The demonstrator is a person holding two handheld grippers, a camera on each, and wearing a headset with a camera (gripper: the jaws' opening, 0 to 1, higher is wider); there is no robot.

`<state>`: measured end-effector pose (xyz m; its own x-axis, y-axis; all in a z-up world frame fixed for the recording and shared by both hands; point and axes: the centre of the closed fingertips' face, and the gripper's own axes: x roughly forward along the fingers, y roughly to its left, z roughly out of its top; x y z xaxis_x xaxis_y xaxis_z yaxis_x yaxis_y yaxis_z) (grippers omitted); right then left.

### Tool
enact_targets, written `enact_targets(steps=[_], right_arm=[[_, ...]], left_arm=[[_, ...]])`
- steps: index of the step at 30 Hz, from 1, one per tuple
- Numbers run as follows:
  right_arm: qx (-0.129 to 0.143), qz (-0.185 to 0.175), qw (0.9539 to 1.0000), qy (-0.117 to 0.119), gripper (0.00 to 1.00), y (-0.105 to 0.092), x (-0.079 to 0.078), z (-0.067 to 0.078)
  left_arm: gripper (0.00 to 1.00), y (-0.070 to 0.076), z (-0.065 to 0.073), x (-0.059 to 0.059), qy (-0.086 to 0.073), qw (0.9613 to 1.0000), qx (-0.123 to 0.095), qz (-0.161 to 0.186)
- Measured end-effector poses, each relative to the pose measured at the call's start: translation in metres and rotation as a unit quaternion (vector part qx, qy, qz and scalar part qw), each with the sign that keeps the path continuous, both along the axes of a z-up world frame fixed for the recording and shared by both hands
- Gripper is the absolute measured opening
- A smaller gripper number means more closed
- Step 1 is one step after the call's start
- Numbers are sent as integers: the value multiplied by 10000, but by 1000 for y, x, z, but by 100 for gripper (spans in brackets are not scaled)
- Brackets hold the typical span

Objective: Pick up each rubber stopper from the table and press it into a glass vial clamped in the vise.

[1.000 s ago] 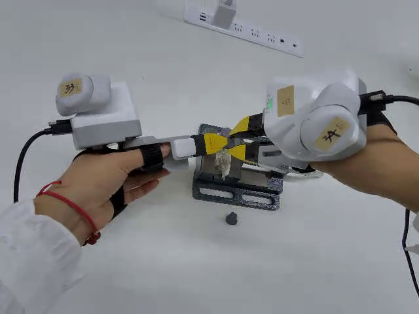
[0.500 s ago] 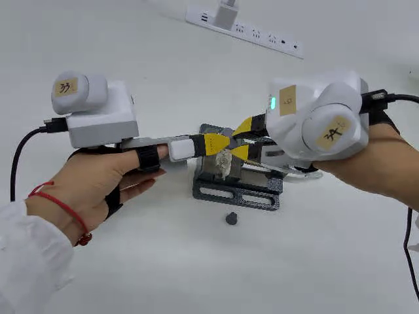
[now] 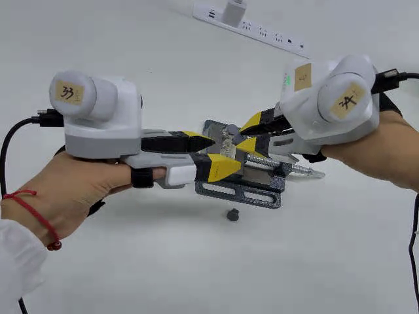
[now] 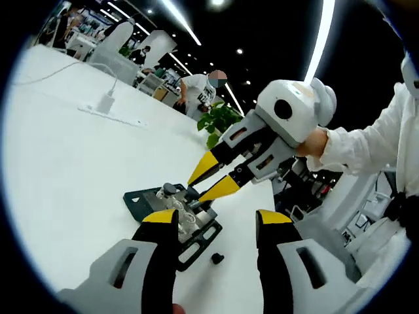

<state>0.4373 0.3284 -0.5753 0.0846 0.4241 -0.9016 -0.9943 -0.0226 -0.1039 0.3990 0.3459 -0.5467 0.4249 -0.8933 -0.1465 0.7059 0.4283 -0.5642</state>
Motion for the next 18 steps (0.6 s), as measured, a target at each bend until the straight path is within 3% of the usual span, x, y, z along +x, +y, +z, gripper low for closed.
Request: enact_targets(steps=[1, 4, 5, 9, 15, 18], right_arm=[[-3, -15, 10000, 25, 6, 0, 1, 0], [-54, -42, 9999, 101, 6, -2, 2, -3], [-65, -51, 9999, 122, 6, -2, 3, -4], [-87, -66, 9998, 194, 6, 0, 4, -8], [-200, -12, 9996, 218, 6, 1, 4, -12], [-230, -8, 9995, 223, 6, 2, 3, -13]], left_arm=[[51, 0, 1, -2, -109, 9999, 65, -41], [62, 2, 5, -8, -715, 9966, 382, -163], [66, 2, 4, -12, -750, 9959, 459, -213], [83, 2, 4, -21, -1163, 9895, 745, -417], [94, 2, -3, -32, -1423, 9811, 1117, -688], [98, 3, -5, -35, -1442, 9800, 1158, -740]])
